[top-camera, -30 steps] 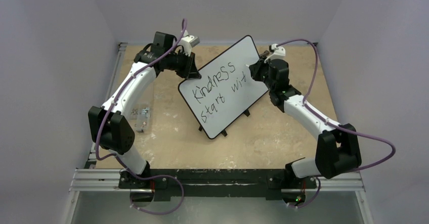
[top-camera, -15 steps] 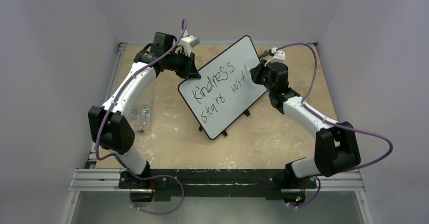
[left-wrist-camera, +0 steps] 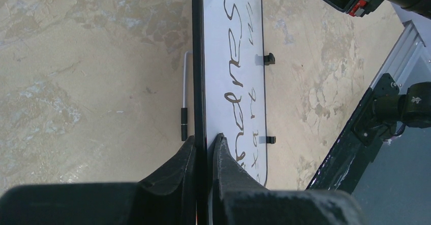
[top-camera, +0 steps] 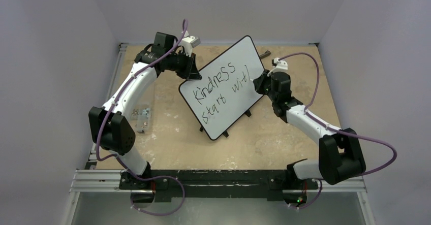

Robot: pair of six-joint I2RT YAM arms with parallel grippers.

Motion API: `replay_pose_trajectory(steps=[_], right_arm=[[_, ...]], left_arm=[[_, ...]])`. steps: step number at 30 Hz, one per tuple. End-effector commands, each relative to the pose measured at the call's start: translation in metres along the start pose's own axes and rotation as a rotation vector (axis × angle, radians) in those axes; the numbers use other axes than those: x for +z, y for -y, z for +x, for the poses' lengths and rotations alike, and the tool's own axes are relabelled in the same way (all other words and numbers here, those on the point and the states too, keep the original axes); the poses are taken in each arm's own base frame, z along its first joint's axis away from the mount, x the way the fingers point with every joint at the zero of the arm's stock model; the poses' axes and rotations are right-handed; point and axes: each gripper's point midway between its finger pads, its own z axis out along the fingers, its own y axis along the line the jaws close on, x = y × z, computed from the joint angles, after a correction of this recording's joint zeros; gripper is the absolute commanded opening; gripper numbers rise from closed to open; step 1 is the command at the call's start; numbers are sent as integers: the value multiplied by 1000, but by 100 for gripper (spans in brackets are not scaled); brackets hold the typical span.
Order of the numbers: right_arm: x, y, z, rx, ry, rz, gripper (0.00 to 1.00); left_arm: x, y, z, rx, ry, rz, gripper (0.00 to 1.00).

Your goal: Write a sentence on the whiteboard

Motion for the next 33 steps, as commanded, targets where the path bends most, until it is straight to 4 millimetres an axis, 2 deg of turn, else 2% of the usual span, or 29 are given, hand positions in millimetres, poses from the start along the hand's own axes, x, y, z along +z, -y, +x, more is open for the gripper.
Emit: replay_pose_trajectory(steps=[1, 16, 23, 28, 33], right_arm=[[-4, -8, -3, 13, 5, -32, 0], [13, -20, -43, -5, 67, -21, 0], [22, -15, -52, -7, 75, 8, 0], [25, -8, -50, -4, 67, 31, 0], [23, -4, -37, 3, 40, 29, 0]], left_arm=[[12, -6, 39, 73, -142, -28, 0], [11, -4, 38, 77, -137, -21, 0], [11, -4, 37, 78, -135, -20, 0], [11, -3, 37, 79, -136, -19, 0], [11, -3, 37, 78, -134, -20, 0]])
